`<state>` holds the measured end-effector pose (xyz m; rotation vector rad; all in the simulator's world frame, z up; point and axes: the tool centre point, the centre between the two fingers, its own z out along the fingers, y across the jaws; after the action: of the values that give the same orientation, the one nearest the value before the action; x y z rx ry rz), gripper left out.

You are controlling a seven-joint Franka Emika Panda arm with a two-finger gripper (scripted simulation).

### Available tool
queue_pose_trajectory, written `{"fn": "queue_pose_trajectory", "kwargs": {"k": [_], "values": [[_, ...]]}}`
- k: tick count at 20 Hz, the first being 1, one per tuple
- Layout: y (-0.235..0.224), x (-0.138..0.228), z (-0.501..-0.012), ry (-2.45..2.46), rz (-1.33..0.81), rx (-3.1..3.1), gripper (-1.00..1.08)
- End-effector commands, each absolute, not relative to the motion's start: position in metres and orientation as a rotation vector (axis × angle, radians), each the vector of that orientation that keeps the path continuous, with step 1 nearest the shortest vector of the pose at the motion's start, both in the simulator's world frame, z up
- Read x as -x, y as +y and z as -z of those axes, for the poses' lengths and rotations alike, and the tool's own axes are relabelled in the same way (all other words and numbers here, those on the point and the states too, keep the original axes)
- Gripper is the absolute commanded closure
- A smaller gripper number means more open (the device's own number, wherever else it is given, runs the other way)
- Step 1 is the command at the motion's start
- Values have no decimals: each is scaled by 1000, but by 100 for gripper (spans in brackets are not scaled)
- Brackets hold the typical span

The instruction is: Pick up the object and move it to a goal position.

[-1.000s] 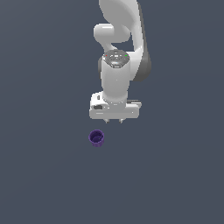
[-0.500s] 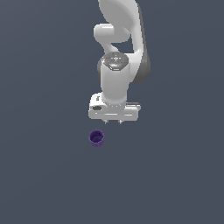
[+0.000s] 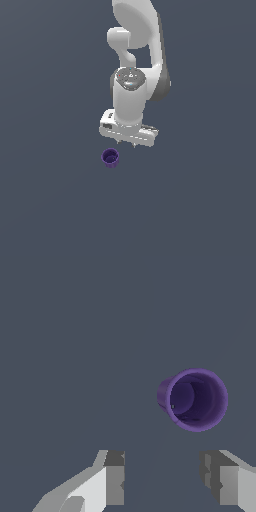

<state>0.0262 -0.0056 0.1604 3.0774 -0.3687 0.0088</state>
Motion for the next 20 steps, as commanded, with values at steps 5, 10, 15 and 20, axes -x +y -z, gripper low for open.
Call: {"fn": "queue_pose_trajectory", "kwargs": {"k": [5, 10, 15, 20], "values": [[-15, -34, -149, -626, 1, -3007, -20], [-22, -40, -141, -816, 2, -2935, -20], [-29, -45, -133, -997, -5, -2851, -20], [-36, -50, -125, -1169, -18, -2755, -20]]}}
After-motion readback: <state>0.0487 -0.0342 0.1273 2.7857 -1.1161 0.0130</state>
